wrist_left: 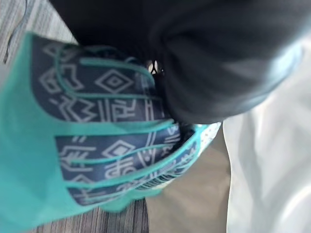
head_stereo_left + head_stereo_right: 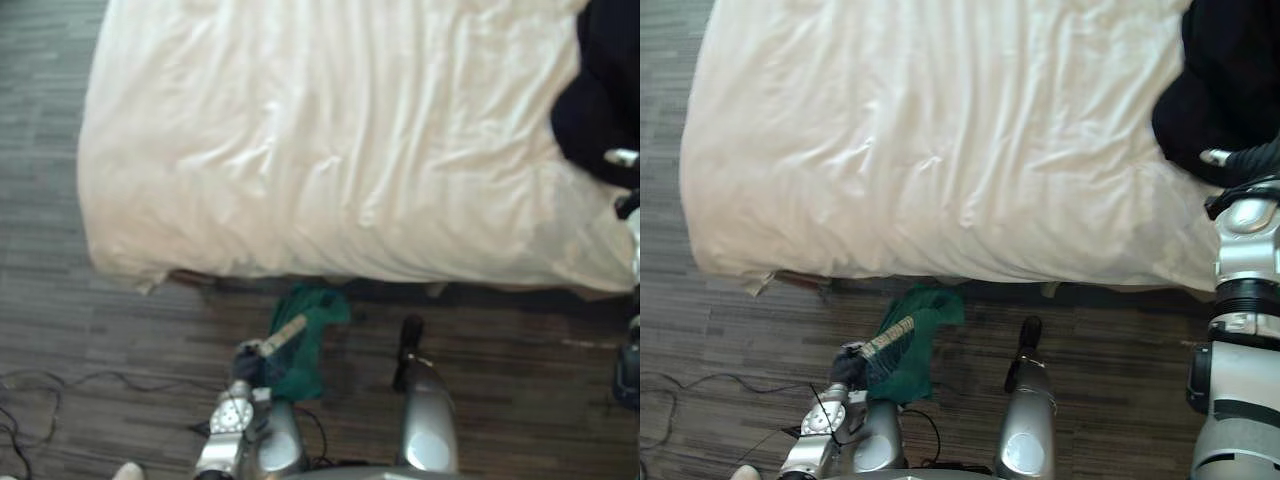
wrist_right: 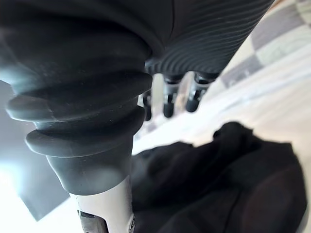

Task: Tidy the bed and pick cloth on bed and put in laundry

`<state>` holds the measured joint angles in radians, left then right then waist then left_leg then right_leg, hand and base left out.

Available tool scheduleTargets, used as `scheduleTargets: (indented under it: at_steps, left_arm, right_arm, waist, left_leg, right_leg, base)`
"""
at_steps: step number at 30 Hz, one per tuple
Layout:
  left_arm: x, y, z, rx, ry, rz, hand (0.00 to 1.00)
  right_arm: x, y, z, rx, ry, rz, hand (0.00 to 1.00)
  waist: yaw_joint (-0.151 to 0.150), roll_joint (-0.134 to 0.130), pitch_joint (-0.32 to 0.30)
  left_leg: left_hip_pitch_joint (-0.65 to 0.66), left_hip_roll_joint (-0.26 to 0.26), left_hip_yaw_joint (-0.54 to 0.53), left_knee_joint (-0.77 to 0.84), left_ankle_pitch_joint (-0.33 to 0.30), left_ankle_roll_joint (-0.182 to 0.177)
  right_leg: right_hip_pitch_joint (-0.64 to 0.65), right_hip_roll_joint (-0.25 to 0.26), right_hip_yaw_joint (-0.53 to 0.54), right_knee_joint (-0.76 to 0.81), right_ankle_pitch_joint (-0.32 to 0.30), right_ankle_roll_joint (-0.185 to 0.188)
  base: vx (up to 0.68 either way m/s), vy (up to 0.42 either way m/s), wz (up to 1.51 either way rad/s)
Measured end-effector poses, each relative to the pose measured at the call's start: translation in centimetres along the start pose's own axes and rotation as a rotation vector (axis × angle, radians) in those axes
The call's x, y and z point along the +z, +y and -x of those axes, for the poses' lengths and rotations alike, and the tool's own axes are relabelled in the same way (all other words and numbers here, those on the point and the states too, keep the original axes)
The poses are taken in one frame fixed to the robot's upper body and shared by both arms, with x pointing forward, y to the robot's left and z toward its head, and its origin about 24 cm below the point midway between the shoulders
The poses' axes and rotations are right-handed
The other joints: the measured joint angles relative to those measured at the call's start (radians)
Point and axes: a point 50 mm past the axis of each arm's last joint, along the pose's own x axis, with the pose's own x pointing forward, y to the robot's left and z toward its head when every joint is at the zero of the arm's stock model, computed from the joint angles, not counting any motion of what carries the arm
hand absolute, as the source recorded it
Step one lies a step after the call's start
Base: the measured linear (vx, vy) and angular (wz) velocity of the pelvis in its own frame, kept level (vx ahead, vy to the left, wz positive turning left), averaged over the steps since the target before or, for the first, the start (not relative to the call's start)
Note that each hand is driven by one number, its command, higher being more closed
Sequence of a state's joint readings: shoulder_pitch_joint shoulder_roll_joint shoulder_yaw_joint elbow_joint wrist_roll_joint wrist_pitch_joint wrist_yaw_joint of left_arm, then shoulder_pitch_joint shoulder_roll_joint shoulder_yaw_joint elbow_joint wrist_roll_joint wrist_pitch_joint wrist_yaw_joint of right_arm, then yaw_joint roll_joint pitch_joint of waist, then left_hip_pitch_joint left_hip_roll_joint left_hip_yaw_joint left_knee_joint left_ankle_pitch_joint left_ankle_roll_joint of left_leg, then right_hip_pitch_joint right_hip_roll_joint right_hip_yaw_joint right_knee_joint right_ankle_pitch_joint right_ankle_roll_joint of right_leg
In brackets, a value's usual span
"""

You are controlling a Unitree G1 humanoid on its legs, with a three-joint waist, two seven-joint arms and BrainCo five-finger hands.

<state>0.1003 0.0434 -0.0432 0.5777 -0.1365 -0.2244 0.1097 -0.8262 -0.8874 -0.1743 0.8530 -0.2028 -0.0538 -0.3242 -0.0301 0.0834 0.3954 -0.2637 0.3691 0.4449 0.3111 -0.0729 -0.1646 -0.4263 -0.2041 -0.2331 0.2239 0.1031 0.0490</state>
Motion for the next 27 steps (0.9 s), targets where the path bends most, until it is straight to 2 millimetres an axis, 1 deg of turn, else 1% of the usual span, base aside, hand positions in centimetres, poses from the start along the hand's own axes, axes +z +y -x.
scheduleTargets:
  at_steps: [1,2,3,4,5,6,7,8,9,10,11,12,13,14,15,16,17,18,19,23,26,27]
  left_arm:
    - [0.0,-0.1,0.0,-0.003,0.001,0.004,1.0]
    - [0.0,-0.2,0.0,-0.005,-0.002,0.006,1.0]
    - [0.1,-0.1,0.0,-0.004,-0.01,0.003,1.0]
    - [0.2,0.0,-0.1,-0.001,-0.015,0.001,1.0]
    - [0.3,0.4,-0.1,0.006,-0.024,-0.007,1.0]
    - [0.4,0.7,-0.1,0.009,-0.027,-0.015,1.0]
    - [0.4,0.8,-0.1,0.01,-0.027,-0.018,1.0]
    - [0.4,0.8,-0.1,0.009,-0.027,-0.019,1.0]
    - [0.4,0.7,-0.1,0.006,-0.027,-0.019,1.0]
    - [0.4,0.6,-0.1,0.002,-0.027,-0.019,1.0]
    - [0.4,0.4,-0.1,-0.004,-0.032,-0.015,1.0]
    - [0.5,0.3,-0.1,-0.01,-0.035,-0.016,1.0]
    - [0.6,0.1,-0.1,-0.018,-0.038,-0.017,1.0]
    - [0.6,-0.2,-0.1,-0.035,-0.04,-0.019,1.0]
    - [0.6,-0.4,-0.1,-0.044,-0.04,-0.016,1.0]
    - [0.6,-0.7,-0.1,-0.056,-0.041,-0.016,1.0]
    - [0.6,-0.7,-0.1,-0.059,-0.041,-0.015,1.0]
    - [0.6,-0.8,-0.1,-0.059,-0.041,-0.012,1.0]
    - [0.7,-0.8,-0.1,-0.059,-0.043,-0.011,1.0]
    - [1.0,-1.0,-0.1,-0.062,-0.06,-0.003,1.0]
    - [1.3,-1.2,-0.1,-0.066,-0.079,0.009,1.0]
    - [1.4,-1.4,-0.1,-0.068,-0.082,0.014,1.0]
  right_arm:
    - [0.0,-0.4,-0.1,-0.01,-0.001,0.002,0.0]
    - [0.0,-1.6,-0.5,-0.042,-0.004,0.012,0.0]
    - [0.1,-2.6,-0.9,-0.065,-0.001,0.022,0.0]
    - [0.1,-3.2,-1.2,-0.081,0.005,0.024,0.0]
    - [0.4,-4.4,-2.0,-0.116,0.024,0.017,0.0]
    - [0.7,-5.3,-2.5,-0.141,0.041,0.01,0.0]
    - [0.9,-5.8,-2.9,-0.153,0.048,0.008,0.0]
    - [1.8,-7.0,-3.6,-0.179,0.048,0.004,0.0]
    - [2.9,-8.0,-4.1,-0.201,0.03,0.004,0.0]
    - [3.8,-8.6,-4.5,-0.214,0.012,0.001,0.0]
    - [5.5,-9.5,-5.0,-0.228,-0.029,-0.011,0.0]
    - [6.6,-10.0,-5.2,-0.232,-0.058,-0.015,0.0]
    - [7.0,-10.2,-5.3,-0.236,-0.07,-0.022,0.0]
    - [7.1,-10.2,-5.3,-0.226,-0.073,-0.018,0.0]
    - [7.2,-10.2,-5.3,-0.224,-0.075,-0.018,0.0]
    - [7.5,-10.2,-5.3,-0.224,-0.091,-0.017,0.0]
    - [7.9,-10.2,-5.3,-0.222,-0.108,-0.011,0.0]
    - [9.0,-10.0,-5.2,-0.216,-0.161,0.004,0.0]
    - [9.8,-9.8,-5.1,-0.211,-0.197,0.016,0.0]
    - [11.3,-9.4,-4.9,-0.206,-0.271,0.035,0.0]
    - [12.7,-8.7,-4.5,-0.182,-0.338,0.065,0.0]
    - [12.8,-8.6,-4.5,-0.177,-0.342,0.069,0.0]
  waist:
    - [-0.006,0.003,-0.001]
    - [-0.018,0.011,-0.003]
    - [-0.025,0.013,-0.002]
    - [-0.03,0.015,-0.002]
    - [-0.042,0.023,0.0]
    - [-0.044,0.032,0.004]
    - [-0.042,0.041,0.008]
    - [-0.042,0.068,0.021]
    - [-0.034,0.09,0.029]
    - [-0.031,0.105,0.033]
    - [-0.023,0.126,0.041]
    - [-0.016,0.135,0.047]
    - [-0.012,0.138,0.053]
    - [-0.009,0.139,0.059]
    - [-0.009,0.138,0.06]
    - [-0.008,0.137,0.06]
    - [-0.008,0.136,0.061]
    - [-0.007,0.135,0.062]
    - [-0.007,0.134,0.063]
    - [-0.008,0.129,0.065]
    - [-0.009,0.124,0.066]
    - [-0.009,0.124,0.066]
  left_leg:
    - [0.014,0.0,0.002,-0.018,0.003,-0.004]
    - [0.051,-0.006,0.012,-0.066,0.012,-0.019]
    - [0.065,-0.017,0.022,-0.088,0.018,-0.019]
    - [0.067,-0.026,0.027,-0.102,0.023,-0.018]
    - [0.064,-0.046,0.028,-0.133,0.039,-0.021]
    - [0.06,-0.061,0.027,-0.16,0.055,-0.02]
    - [0.058,-0.067,0.026,-0.177,0.065,-0.021]
    - [0.055,-0.077,0.023,-0.216,0.09,-0.02]
    - [0.05,-0.085,0.021,-0.25,0.113,-0.019]
    - [0.043,-0.09,0.021,-0.273,0.129,-0.019]
    - [0.027,-0.098,0.021,-0.31,0.158,-0.019]
    - [0.013,-0.104,0.023,-0.339,0.182,-0.018]
    - [0.007,-0.109,0.023,-0.358,0.199,-0.017]
    - [-0.001,-0.116,0.023,-0.385,0.218,-0.018]
    - [-0.004,-0.123,0.023,-0.393,0.225,-0.016]
    - [-0.006,-0.134,0.024,-0.404,0.23,-0.018]
    - [-0.008,-0.14,0.024,-0.404,0.23,-0.018]
    - [-0.011,-0.146,0.029,-0.404,0.231,-0.019]
    - [-0.013,-0.147,0.033,-0.404,0.232,-0.02]
    - [-0.024,-0.147,0.051,-0.407,0.237,-0.029]
    - [-0.056,-0.153,0.069,-0.41,0.241,-0.034]
    - [-0.061,-0.155,0.075,-0.41,0.245,-0.041]
  right_leg:
    - [0.0,0.007,0.004,0.0,-0.002,-0.002]
    - [0.0,0.013,0.011,0.001,-0.002,-0.001]
    - [-0.003,0.012,0.014,0.0,-0.003,0.0]
    - [-0.006,0.007,0.015,-0.002,-0.004,0.001]
    - [-0.019,-0.006,0.014,-0.006,-0.005,0.002]
    - [-0.028,-0.013,0.013,-0.017,-0.001,0.008]
    - [-0.033,-0.014,0.011,-0.025,0.002,0.012]
    - [-0.037,-0.017,0.0,-0.039,0.008,0.019]
    - [-0.053,-0.019,-0.004,-0.038,0.008,0.019]
    - [-0.067,-0.02,-0.007,-0.036,0.008,0.019]
    - [-0.099,-0.021,-0.01,-0.028,0.008,0.019]
    - [-0.134,-0.023,-0.01,-0.01,0.006,0.017]
    - [-0.157,-0.027,-0.009,0.007,0.002,0.01]
    - [-0.194,-0.037,-0.011,0.055,-0.019,0.003]
    - [-0.211,-0.047,-0.01,0.083,-0.035,0.001]
    - [-0.238,-0.064,-0.004,0.128,-0.058,0.003]
    - [-0.251,-0.072,-0.001,0.149,-0.068,0.002]
    - [-0.278,-0.087,0.013,0.189,-0.091,0.006]
    - [-0.292,-0.094,0.017,0.212,-0.103,0.006]
    - [-0.334,-0.113,0.026,0.269,-0.136,0.005]
    - [-0.393,-0.121,0.042,0.302,-0.146,-0.002]
    - [-0.402,-0.124,0.043,0.307,-0.147,-0.002]
  base:
    - [0.19,-0.074,-0.47]
    - [0.13,-0.023,-0.34]
    - [0.11,-0.008,-0.26]
    - [0.04,0.031,0.01]
    - [0.02,0.036,0.13]
    - [0.01,0.033,0.18]
    - [-0.02,0.011,0.21]
    - [-0.03,0.0,0.2]
    - [-0.04,-0.004,0.22]
    - [-0.04,-0.015,0.17]
    - [-0.04,-0.025,0.13]
    - [-0.03,-0.026,0.12]
    - [-0.02,-0.028,0.16]
    - [-0.02,-0.022,0.21]
    - [-0.02,-0.035,0.26]
    - [-0.02,-0.039,0.2]
    - [-0.01,-0.074,0.16]
    - [0.0,-0.107,0.09]
    - [0.01,-0.113,0.06]
    - [0.02,-0.098,0.04]
    - [0.02,-0.122,0.0]
    - [0.03,-0.129,0.09]
